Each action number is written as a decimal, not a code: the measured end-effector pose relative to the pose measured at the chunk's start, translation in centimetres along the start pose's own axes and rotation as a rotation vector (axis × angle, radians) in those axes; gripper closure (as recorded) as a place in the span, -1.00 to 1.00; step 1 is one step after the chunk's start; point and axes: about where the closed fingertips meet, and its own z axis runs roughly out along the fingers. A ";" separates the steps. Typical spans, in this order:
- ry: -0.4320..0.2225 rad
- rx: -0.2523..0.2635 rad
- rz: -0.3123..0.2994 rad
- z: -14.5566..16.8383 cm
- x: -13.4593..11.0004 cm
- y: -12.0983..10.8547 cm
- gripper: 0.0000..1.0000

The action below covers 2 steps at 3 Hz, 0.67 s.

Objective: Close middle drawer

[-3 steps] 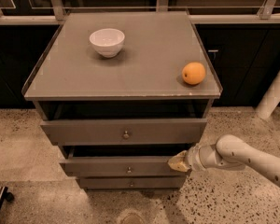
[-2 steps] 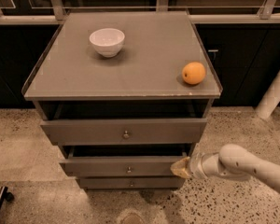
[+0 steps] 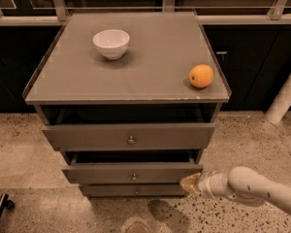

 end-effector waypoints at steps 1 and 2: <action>0.000 0.035 0.002 0.6 0.1 -0.6 1.00; -0.013 0.069 -0.014 1.3 -0.9 -2.0 1.00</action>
Offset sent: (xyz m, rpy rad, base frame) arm 0.0491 -0.0048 -0.0002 -0.0510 -0.0988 -0.0609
